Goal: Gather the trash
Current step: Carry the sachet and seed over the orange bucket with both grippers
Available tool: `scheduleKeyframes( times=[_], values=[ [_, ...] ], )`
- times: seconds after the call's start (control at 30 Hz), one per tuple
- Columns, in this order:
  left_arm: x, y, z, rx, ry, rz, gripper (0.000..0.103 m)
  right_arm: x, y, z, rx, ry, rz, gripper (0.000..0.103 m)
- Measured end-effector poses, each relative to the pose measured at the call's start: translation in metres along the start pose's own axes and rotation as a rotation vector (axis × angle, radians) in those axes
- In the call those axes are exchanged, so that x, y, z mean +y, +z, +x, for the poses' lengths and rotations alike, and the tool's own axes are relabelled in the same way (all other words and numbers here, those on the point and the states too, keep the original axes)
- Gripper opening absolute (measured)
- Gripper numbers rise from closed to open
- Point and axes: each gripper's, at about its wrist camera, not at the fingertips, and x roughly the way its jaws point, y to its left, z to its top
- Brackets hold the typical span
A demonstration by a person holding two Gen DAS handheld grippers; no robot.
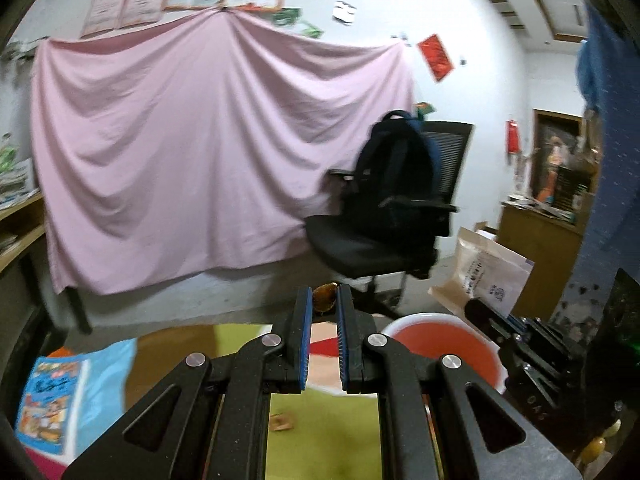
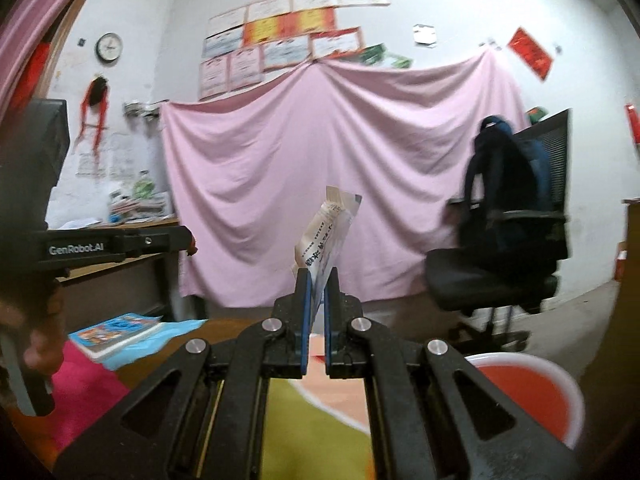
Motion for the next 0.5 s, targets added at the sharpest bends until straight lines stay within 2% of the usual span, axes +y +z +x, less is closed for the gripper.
scheduleKeyframes(
  times=[0.23,0.5],
  values=[
    [-0.053,-0.002,0.041,0.038,-0.092,0.046,0.009,-0.052,-0.003,-0.025,-0.007,-0.124,-0.001,0.035],
    [-0.087,-0.02,0.092,0.129,-0.149,0.057,0.009,-0.098,-0.019,-0.029,0.075,-0.177,0.047,0.035]
  ],
)
